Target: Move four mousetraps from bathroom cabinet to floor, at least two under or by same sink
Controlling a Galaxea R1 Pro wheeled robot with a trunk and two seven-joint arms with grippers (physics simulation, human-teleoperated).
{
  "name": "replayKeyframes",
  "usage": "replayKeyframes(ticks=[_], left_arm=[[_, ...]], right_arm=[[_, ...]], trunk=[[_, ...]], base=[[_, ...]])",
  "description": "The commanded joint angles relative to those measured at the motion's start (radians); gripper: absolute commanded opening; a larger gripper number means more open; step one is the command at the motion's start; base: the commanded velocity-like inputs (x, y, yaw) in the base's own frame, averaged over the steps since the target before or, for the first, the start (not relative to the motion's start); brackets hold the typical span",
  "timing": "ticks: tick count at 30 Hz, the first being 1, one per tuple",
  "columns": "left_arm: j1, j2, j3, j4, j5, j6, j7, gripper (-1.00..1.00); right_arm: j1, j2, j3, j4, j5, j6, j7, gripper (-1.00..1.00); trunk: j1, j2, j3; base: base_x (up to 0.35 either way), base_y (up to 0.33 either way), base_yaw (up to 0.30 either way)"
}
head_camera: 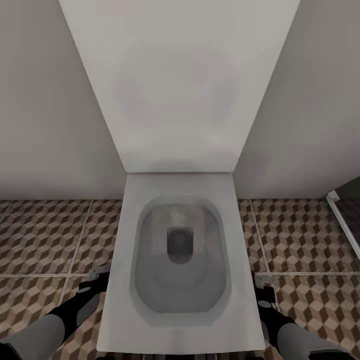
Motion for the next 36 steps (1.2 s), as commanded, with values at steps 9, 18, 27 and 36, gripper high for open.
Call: replayKeyframes(ticks=[9, 18, 27, 36], left_arm=[[0.0, 0.001, -0.009, -0.002, 0.008, -0.002, 0.011, -1.0], [0.0, 0.003, -0.009, -0.002, 0.008, -0.005, 0.011, -1.0], [0.0, 0.006, -0.009, -0.002, 0.008, -0.005, 0.012, -1.0], [0.0, 0.006, -0.009, -0.001, 0.01, -0.003, 0.012, -1.0]], right_arm=[[0.0, 0.0, 0.008, 0.003, -0.01, -0.007, -0.002, -1.0], [0.0, 0.0, 0.008, 0.003, -0.01, -0.007, -0.001, -1.0], [0.0, 0.0, 0.009, 0.003, -0.01, -0.006, -0.001, -1.0], [0.0, 0.0, 0.009, 0.003, -0.01, -0.006, 0.0, -1.0]], trunk=[[0.001, -0.001, -0.012], [0.003, -0.002, -0.028], [0.003, -0.002, -0.028], [0.005, -0.003, -0.047]], base=[[0.0, 0.0, 0.0], [0.0, 0.0, 0.0], [0.0, 0.0, 0.0], [0.0, 0.0, 0.0]])
